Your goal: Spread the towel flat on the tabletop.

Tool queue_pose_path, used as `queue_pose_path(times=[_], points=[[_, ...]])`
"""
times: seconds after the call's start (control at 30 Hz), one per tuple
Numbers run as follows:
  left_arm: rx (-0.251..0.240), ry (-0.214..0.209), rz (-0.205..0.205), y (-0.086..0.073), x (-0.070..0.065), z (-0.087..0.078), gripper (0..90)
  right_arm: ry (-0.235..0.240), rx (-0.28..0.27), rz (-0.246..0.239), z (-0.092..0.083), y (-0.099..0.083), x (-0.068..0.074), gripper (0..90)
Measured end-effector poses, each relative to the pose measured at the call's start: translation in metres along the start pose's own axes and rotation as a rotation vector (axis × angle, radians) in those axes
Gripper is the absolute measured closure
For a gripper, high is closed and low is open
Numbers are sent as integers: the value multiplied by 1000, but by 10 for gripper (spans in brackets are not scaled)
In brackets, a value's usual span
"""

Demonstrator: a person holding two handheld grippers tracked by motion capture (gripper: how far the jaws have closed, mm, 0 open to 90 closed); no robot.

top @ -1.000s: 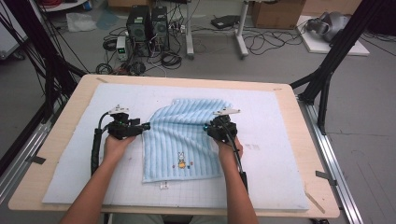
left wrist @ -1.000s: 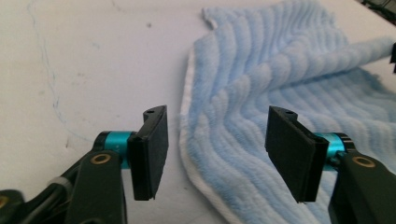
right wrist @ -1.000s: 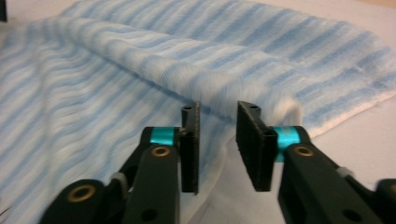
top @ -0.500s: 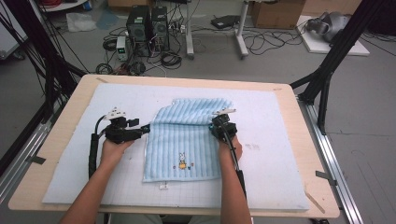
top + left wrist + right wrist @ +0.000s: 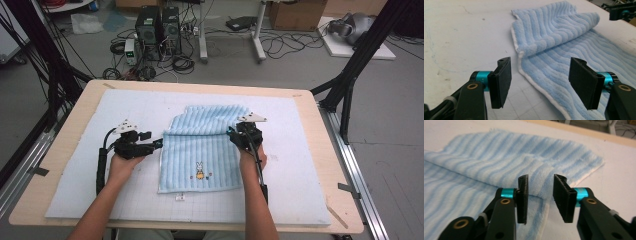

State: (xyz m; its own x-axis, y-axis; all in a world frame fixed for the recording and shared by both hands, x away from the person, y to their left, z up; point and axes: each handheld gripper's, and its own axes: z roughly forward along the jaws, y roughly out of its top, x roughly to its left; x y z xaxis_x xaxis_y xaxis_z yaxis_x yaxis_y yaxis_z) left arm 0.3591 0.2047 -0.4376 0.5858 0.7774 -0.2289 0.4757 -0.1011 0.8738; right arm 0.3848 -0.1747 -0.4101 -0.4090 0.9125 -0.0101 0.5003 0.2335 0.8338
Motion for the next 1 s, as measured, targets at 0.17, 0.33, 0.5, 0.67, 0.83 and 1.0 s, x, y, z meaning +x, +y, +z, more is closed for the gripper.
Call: queue_pose_path(times=[0.17,0.33,0.5,0.67,0.83,1.0], points=[[6,-17,20,-8,-7,-7,352,42,-38,-14,-23,-6,3,607],[3,-26,15,-18,-13,-18,351,64,-29,-12,-42,-27,3,577],[11,-30,22,-28,-23,-28,352,99,-27,21,-59,-48,0,547],[10,-37,32,-35,-32,-36,353,115,-9,40,-69,-67,1,469],[13,-32,33,-39,-36,-41,313,108,4,49,-76,-79,3,400],[5,-35,35,-39,-40,-44,312,108,6,40,-79,-82,7,334]])
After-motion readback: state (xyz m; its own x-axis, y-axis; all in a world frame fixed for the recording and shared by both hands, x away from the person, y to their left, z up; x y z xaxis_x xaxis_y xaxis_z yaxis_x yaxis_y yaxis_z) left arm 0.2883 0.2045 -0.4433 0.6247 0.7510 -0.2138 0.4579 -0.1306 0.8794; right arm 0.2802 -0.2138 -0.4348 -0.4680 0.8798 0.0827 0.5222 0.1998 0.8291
